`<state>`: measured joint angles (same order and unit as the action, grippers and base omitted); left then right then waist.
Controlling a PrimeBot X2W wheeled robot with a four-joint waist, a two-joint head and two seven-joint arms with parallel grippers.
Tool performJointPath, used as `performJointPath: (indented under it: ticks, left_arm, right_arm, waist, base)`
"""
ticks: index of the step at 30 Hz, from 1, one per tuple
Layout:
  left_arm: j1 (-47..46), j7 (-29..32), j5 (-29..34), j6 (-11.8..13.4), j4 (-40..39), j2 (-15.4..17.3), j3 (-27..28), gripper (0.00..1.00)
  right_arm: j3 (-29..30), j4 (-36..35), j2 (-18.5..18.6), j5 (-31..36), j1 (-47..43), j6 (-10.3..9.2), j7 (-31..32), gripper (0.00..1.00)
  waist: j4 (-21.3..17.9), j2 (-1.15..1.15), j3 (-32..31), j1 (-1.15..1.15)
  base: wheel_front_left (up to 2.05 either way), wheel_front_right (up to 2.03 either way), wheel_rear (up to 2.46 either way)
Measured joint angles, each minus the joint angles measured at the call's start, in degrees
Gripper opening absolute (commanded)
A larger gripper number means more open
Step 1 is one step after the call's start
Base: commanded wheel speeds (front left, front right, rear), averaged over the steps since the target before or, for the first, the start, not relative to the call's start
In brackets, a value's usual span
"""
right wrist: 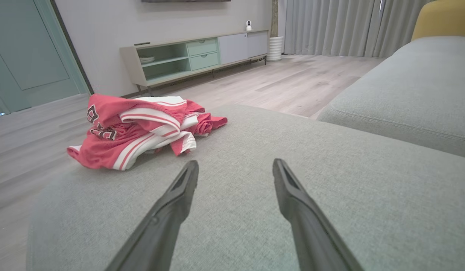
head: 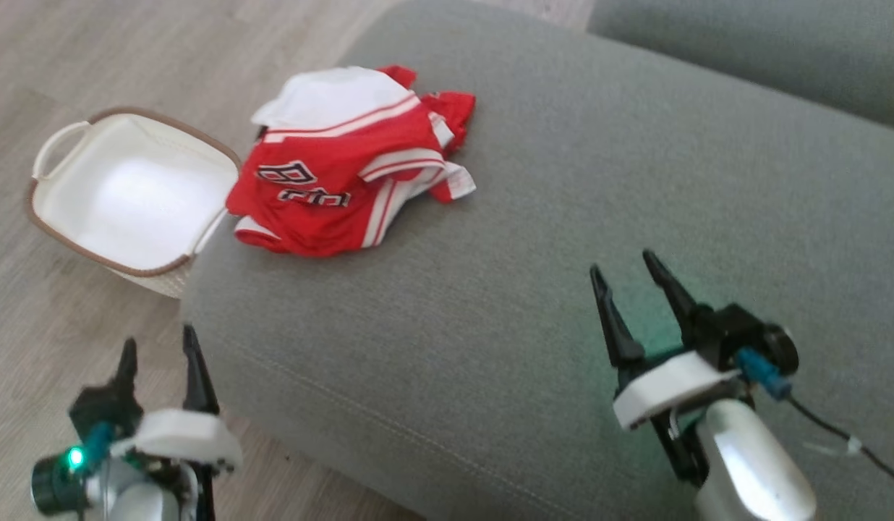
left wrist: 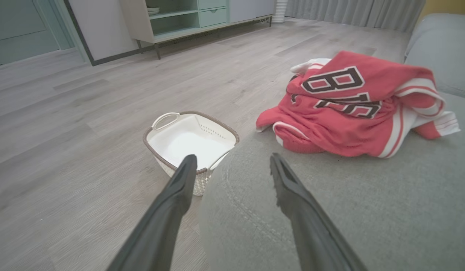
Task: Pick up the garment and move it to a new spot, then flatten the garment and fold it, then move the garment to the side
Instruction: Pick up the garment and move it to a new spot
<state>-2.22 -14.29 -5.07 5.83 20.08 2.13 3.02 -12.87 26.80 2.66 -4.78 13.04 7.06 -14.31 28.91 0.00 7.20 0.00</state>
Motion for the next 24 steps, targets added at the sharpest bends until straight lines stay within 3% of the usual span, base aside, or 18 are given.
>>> performJointPath:
  ticks: [10, 16, 24]
  left_arm:
    - [-15.11, 0.00, -3.49, -6.99, 4.09, -0.25, 2.99, 1.00]
    - [-24.31, -0.01, -3.50, -10.95, 10.54, 1.59, 4.81, 1.00]
    - [-32.87, -0.01, -3.50, -12.90, 18.07, 3.96, 4.90, 1.00]
  right_arm:
    - [-0.59, -2.88, 0.62, 3.28, 5.34, 0.00, 0.00, 1.00]
    - [-1.20, -4.14, 2.09, 3.96, 6.84, 0.00, -0.04, 1.00]
    - [-1.55, -4.81, 3.10, 4.21, 8.82, 0.00, -0.05, 1.00]
  waist:
    - [-3.97, 0.00, 8.43, 0.01]
    - [-6.50, 0.00, 12.98, 0.01]
    - [-10.14, 0.00, 17.00, 0.01]
  base:
    - [0.00, 0.00, 0.00]
    - [0.00, 0.00, 0.00]
    - [0.00, 0.00, 0.00]
